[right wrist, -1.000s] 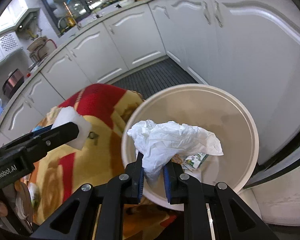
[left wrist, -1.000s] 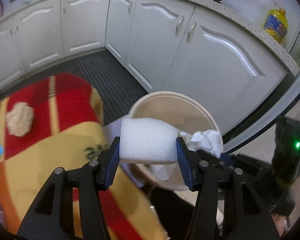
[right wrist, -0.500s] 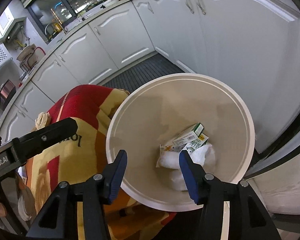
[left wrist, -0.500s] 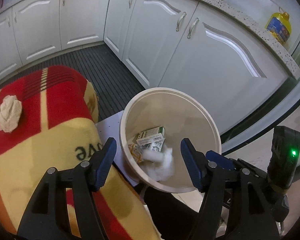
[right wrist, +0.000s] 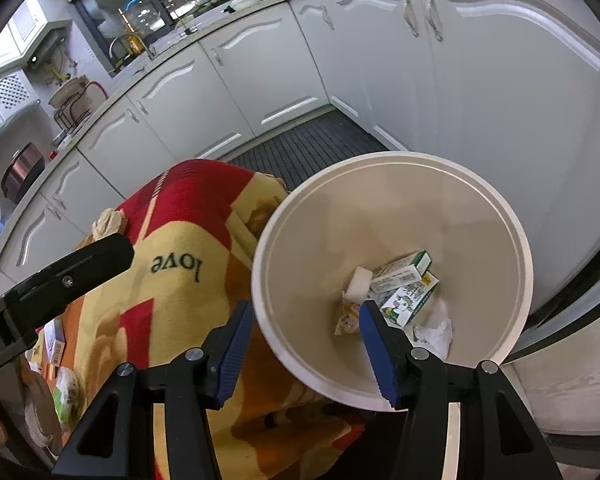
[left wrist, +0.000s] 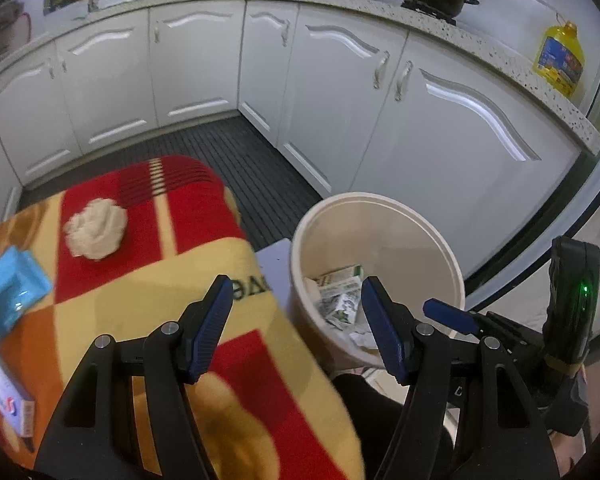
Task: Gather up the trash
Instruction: 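Return both tools from the bin toward the table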
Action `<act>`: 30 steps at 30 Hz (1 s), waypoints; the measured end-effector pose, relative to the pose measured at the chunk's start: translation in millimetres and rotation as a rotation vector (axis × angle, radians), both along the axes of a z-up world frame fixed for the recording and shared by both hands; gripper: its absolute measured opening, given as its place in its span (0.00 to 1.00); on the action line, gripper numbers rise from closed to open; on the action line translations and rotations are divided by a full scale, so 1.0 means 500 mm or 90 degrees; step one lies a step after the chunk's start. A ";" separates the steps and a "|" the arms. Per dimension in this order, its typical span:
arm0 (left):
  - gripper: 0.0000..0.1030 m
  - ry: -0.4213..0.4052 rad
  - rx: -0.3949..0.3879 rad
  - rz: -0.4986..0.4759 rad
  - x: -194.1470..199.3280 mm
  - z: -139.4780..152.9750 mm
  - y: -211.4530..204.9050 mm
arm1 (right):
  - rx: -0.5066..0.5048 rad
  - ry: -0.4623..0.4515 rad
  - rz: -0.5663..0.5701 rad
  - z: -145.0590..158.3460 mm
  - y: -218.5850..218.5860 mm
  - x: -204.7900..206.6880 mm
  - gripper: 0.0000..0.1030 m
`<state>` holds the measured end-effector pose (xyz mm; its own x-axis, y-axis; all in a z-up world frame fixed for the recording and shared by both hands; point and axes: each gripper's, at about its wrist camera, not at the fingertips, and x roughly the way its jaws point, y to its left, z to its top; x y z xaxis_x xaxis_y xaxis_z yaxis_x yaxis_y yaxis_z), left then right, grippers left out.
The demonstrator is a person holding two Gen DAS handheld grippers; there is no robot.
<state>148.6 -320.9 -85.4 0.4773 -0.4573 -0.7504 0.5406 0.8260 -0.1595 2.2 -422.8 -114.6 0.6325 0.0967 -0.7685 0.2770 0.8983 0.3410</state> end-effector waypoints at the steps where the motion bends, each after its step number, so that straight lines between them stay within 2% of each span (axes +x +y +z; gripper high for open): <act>1: 0.64 -0.004 0.002 0.004 -0.005 0.003 0.007 | 0.000 -0.001 0.002 0.002 0.006 0.001 0.53; 15: 0.64 -0.047 0.008 0.083 -0.044 0.035 0.176 | -0.013 -0.025 0.064 0.055 0.140 0.015 0.56; 19: 0.64 -0.052 0.010 0.105 -0.056 0.039 0.235 | -0.004 -0.031 0.087 0.072 0.184 0.016 0.62; 30: 0.64 -0.017 0.005 0.185 -0.063 0.028 0.425 | -0.012 -0.035 0.191 0.095 0.337 0.022 0.64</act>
